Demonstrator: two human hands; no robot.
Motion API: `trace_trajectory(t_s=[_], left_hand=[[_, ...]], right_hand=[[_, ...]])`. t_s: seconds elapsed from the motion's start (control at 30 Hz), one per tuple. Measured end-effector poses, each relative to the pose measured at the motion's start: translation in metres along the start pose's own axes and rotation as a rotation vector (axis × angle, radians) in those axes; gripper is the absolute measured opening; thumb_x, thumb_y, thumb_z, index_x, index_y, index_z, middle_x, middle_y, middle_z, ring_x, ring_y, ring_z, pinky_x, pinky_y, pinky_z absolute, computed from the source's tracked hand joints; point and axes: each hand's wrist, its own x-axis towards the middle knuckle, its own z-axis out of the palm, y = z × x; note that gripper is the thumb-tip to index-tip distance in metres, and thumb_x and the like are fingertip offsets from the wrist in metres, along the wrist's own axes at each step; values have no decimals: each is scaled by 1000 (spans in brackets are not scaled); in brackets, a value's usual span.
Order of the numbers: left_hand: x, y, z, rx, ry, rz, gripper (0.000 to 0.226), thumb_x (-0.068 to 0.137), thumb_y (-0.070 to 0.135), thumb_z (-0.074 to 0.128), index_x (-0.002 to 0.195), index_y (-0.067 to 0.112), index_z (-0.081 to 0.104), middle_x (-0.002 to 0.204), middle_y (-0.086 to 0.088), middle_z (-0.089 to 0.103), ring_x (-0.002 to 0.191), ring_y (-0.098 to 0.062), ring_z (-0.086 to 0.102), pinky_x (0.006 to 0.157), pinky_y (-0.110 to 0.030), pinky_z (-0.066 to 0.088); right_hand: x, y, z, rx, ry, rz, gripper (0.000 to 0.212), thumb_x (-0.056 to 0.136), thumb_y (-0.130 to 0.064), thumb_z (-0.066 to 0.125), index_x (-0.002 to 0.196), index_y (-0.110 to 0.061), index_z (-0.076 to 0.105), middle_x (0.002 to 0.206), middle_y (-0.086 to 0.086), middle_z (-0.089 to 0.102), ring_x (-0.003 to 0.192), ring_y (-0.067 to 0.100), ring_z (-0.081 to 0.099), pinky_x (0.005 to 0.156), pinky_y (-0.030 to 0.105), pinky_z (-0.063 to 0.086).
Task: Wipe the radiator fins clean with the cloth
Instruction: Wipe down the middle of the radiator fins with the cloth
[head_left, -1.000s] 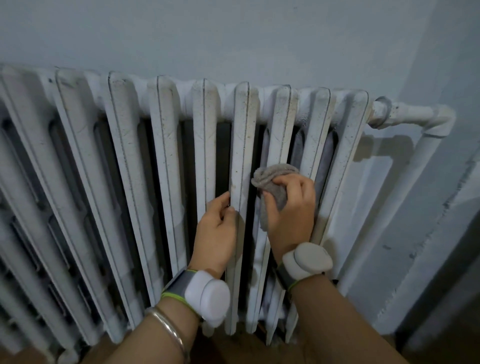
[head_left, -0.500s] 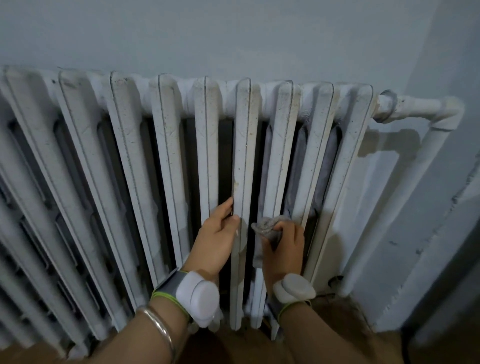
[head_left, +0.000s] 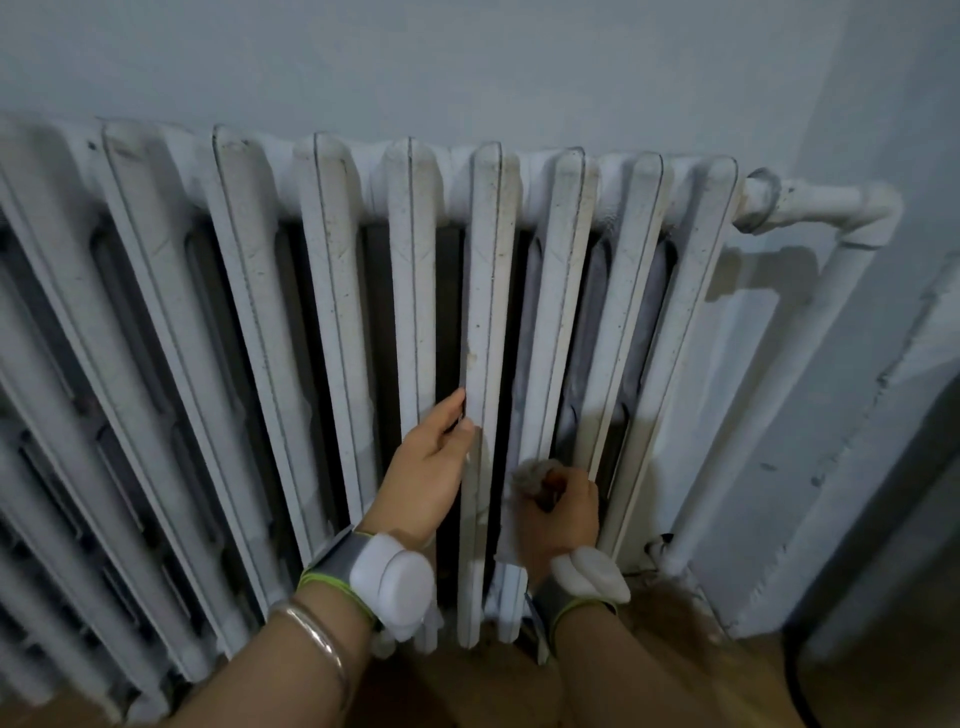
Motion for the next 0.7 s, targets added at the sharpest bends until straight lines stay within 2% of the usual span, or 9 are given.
trace_trajectory(t_s=[0.07,0.13,0.2,0.37,0.47,0.53,0.6,0.7], left_hand=[[3,-1,-3,28,-20,4,43,98,39,41,141,37,37,145,13,41,131,-4,38,115,-39,29],[5,-3,-6,34,-35,6,43,96,47,40,139,41,39,144,15,42,132,-7,39,115,-40,29],[6,-3,-7,29,-39,0,43,96,47,40,139,41,39,144,14,43,133,-8,39,115,-41,29],[8,-2,-10,3,-59,10,42,97,41,39,139,34,41,142,12,46,131,-8,41,115,-40,28],[8,-1,-9,-19,-51,17,42,98,40,38,139,31,42,140,11,47,130,-8,43,115,-38,29],[9,-2,-7,-41,-39,17,43,98,41,38,139,30,42,138,11,48,130,-9,43,115,-39,30],[11,-4,-7,-51,-23,20,44,97,43,38,139,30,43,136,12,49,129,-10,44,114,-39,31],[13,-6,-5,-46,-15,21,43,97,44,38,138,32,44,134,14,50,128,-9,45,114,-39,32]], right_hand=[[4,-15,-6,55,5,13,24,81,2,64,91,-13,49,103,11,51,88,16,50,81,23,43],[9,-37,-13,112,63,-15,27,81,4,63,92,-15,47,105,11,50,88,10,47,76,1,36],[15,-60,-18,172,123,-89,27,82,0,65,95,-16,48,108,8,50,89,7,47,74,-5,33],[39,-110,-31,197,224,-307,24,84,-16,69,103,-15,53,111,4,47,96,5,46,86,6,39],[54,-118,-33,117,265,-467,26,84,-13,70,106,-10,56,110,3,46,100,3,45,96,22,41],[59,-111,-31,67,246,-503,27,84,-12,69,108,-8,56,109,6,48,103,12,48,96,27,41],[58,-101,-28,23,213,-469,27,85,-15,69,108,-7,56,110,9,50,105,20,49,96,23,39],[48,-81,-25,-23,202,-461,28,84,-15,69,106,-2,56,109,15,51,103,17,46,92,3,26]])
